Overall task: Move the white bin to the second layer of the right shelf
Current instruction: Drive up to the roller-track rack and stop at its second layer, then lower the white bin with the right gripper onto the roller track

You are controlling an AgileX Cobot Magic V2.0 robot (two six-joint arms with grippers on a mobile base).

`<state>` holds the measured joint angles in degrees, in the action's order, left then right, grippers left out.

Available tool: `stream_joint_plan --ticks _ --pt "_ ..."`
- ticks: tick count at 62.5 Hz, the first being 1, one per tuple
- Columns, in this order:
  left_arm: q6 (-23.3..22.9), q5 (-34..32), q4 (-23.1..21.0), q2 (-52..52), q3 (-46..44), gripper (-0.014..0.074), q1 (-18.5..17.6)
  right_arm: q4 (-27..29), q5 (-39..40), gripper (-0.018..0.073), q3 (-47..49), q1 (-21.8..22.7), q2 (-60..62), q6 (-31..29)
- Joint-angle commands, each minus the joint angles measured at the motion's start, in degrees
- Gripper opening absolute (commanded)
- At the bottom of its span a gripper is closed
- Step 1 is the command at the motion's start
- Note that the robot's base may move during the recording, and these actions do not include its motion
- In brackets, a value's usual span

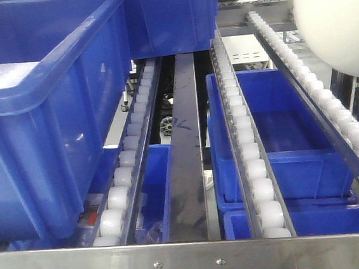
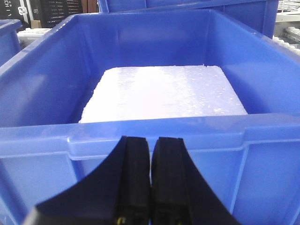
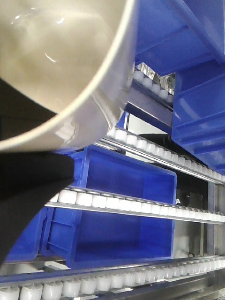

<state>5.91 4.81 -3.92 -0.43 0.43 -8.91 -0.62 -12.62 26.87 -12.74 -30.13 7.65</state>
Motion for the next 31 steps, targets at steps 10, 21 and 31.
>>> stream_joint_plan --ticks 10,21,31 --pt "-0.2 -4.81 -0.31 -0.8 2.11 0.0085 -0.21 0.1 6.69 0.0056 1.79 0.31 -0.49 -0.03" --pt "-0.2 -4.81 -0.31 -0.8 2.11 0.0085 -0.21 0.1 6.75 0.0056 1.79 0.31 -0.49 -0.03" --pt "-0.2 -4.81 -0.31 -0.8 2.11 0.0085 -0.21 0.1 6.54 0.0056 1.79 0.31 -0.55 -0.03"
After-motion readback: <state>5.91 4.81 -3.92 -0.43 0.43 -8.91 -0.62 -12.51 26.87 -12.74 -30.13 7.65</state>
